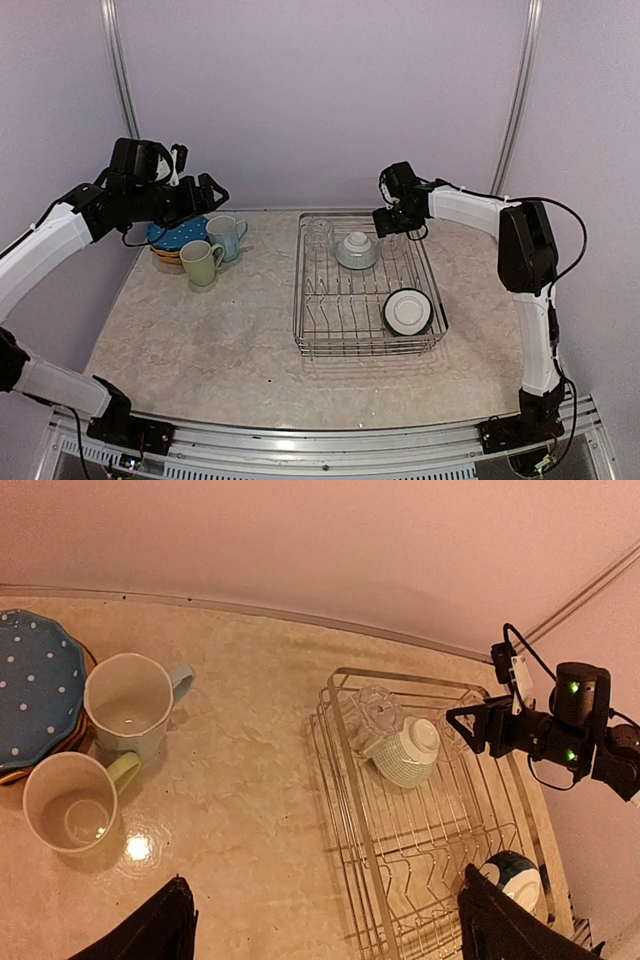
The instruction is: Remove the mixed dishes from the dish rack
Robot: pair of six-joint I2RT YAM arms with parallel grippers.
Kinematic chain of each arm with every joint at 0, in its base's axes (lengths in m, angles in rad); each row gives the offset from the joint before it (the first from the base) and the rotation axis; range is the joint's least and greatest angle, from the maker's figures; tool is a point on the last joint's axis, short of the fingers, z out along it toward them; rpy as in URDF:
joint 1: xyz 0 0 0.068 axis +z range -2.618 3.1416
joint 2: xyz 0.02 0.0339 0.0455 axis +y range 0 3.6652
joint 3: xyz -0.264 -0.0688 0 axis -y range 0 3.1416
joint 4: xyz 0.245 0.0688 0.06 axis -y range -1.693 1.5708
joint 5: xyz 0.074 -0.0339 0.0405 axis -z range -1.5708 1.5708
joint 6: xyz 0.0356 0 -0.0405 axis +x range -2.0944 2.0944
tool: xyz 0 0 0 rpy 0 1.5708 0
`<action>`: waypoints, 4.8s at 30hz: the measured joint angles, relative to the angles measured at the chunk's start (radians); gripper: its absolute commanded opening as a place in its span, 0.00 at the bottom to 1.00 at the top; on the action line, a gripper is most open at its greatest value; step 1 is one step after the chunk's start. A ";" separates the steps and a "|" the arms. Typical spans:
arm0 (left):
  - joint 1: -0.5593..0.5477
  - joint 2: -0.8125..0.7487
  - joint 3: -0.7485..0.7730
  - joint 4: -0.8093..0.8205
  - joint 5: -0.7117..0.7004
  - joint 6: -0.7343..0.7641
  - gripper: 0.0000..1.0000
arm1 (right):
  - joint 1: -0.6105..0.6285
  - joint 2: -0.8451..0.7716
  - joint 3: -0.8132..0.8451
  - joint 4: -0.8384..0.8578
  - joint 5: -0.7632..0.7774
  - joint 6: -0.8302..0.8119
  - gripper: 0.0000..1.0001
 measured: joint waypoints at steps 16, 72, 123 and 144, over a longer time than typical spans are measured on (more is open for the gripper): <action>-0.042 0.105 0.028 0.010 0.080 -0.022 0.92 | -0.004 -0.417 -0.335 0.185 -0.154 0.072 0.13; -0.198 0.645 0.101 1.052 0.872 -0.711 0.02 | 0.072 -0.513 -0.937 1.432 -0.917 0.830 0.24; 0.143 0.077 -0.111 -0.234 -0.332 -0.426 0.00 | 0.071 -0.629 -0.916 1.017 -0.740 0.536 0.91; 0.335 0.393 0.040 -0.331 -0.125 -0.319 0.14 | 0.069 -0.663 -0.916 0.967 -0.712 0.504 0.91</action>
